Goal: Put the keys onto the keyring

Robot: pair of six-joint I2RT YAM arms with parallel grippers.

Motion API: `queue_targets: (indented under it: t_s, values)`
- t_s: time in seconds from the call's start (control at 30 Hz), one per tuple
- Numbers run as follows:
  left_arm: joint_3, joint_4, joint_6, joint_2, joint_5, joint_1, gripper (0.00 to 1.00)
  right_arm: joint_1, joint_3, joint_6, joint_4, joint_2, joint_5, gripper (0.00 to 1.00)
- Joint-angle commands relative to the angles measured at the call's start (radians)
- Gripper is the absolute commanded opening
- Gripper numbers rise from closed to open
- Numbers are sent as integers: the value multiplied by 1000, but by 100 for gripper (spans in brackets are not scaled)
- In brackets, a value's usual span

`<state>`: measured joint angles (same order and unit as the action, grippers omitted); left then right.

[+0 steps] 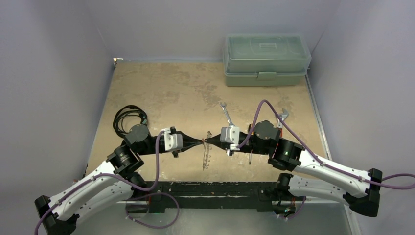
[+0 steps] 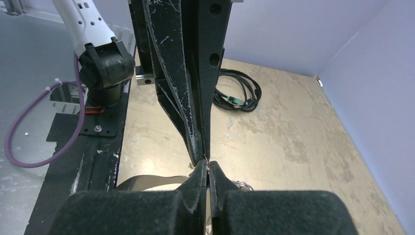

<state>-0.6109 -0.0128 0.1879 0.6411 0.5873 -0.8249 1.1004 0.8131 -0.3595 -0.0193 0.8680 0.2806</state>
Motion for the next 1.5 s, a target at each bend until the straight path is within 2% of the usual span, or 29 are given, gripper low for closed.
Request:
queue_targets:
  t_s: [0.0,0.37,0.5,0.6,0.7,0.77,0.87,0.97,1.27,1.47]
  values:
    - [-14,-21,14,-4,12,0,0,2,19,14,101,-25,-14,0]
    - [-15,-18,13,7,35,1,0,1,-4,57,213,-53,-40,0]
    - [-18,-20,12,7,32,1,0,1,-5,59,206,-45,-29,0]
    - [-37,-26,-6,-6,25,1,26,1,-9,60,200,-38,-13,0]
    - [-23,-92,-42,-63,2,2,44,1,-7,65,188,-32,14,0]
    - [9,-139,-64,-112,-22,3,55,1,-1,68,178,-31,32,0]
    - [49,-179,-75,-169,-49,2,62,2,4,73,176,-28,57,0]
    - [65,-202,-89,-176,-45,3,62,2,-1,81,200,-23,82,0]
    - [67,-295,-180,-91,61,2,49,2,-13,131,311,-19,146,0]
    - [61,-260,-164,-96,68,3,42,1,-6,151,338,1,172,0]
